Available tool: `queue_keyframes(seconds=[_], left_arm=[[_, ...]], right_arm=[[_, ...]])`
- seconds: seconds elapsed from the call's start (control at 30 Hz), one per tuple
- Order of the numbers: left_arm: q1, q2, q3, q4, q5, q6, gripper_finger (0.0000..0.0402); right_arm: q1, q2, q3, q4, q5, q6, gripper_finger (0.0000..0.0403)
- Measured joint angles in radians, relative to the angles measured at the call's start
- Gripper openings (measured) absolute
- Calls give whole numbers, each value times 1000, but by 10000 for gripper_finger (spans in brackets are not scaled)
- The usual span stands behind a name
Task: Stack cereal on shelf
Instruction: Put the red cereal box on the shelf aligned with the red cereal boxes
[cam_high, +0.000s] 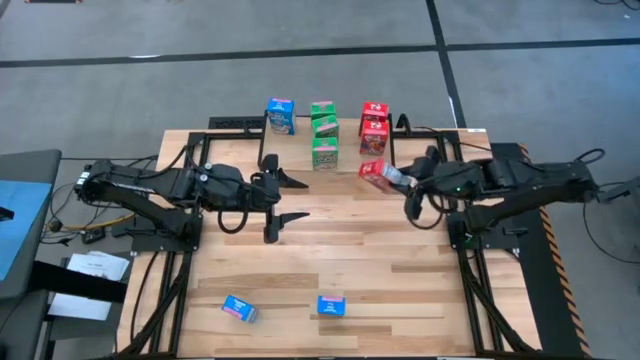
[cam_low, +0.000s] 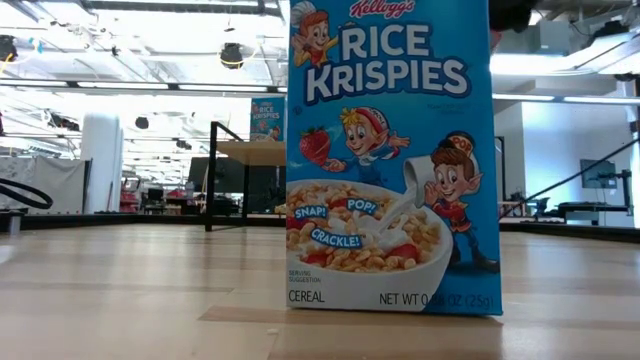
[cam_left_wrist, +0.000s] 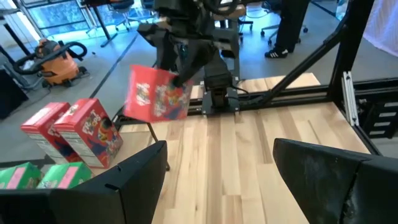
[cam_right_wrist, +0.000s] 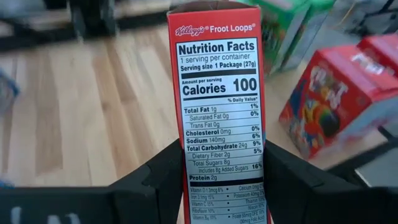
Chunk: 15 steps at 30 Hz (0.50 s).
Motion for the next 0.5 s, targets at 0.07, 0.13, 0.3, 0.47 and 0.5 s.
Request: queue_keyframes(seconds=[0.07,0.13,0.3,0.47,0.5], left_arm=[[0,0,0,-10,0,0,284],[0,0,0,-11,0,0,284],[0,0,0,-22,0,0,283],[0,0,0,-31,1,20,283],[0,0,0,-32,1,25,283]], right_arm=[[-3,-39,-56,82,23,1,205],[-2,-59,-121,134,55,1,205],[-1,-102,-267,365,109,-4,205],[-1,-104,-361,476,192,-2,205],[-1,-104,-376,483,209,-3,205]])
